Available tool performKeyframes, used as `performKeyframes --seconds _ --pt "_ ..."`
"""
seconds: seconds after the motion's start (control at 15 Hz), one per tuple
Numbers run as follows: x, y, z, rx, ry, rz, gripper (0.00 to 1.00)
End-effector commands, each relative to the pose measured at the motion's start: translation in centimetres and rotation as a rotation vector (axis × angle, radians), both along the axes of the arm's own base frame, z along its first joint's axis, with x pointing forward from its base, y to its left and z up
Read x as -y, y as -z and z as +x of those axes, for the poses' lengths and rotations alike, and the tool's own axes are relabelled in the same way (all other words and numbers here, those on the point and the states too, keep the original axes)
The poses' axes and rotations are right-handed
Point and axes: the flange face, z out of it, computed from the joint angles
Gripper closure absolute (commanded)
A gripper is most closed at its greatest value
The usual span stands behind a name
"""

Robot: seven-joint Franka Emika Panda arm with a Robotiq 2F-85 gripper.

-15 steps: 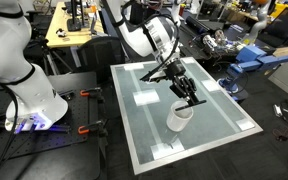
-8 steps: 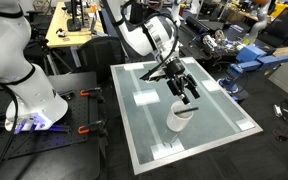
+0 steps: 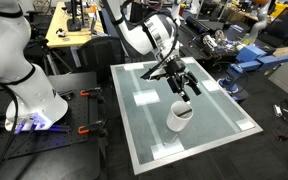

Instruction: Put the pen into the mug.

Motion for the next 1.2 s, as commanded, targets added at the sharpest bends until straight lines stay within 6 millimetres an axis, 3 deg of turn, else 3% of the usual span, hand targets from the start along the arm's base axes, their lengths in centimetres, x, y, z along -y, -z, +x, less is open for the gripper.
performKeyframes --seconds 0.0,0.33,0.6,0.67,0.73,1.13 --pt "-1.0 -3.6 -0.9 0.097 -0.023 -0.044 0.0" --pt "-2.4 -8.9 -2.5 0.213 -0.043 -0.081 0.0" --pt "-3.5 -11.5 -3.7 0.256 -0.058 -0.082 0.0" --pt "-3.7 -11.8 -3.9 0.266 -0.063 -0.077 0.0" --pt "-3.3 -11.0 -2.5 0.216 -0.059 -0.061 0.0" --pt "-3.4 -10.7 -2.6 0.209 -0.061 -0.061 0.0"
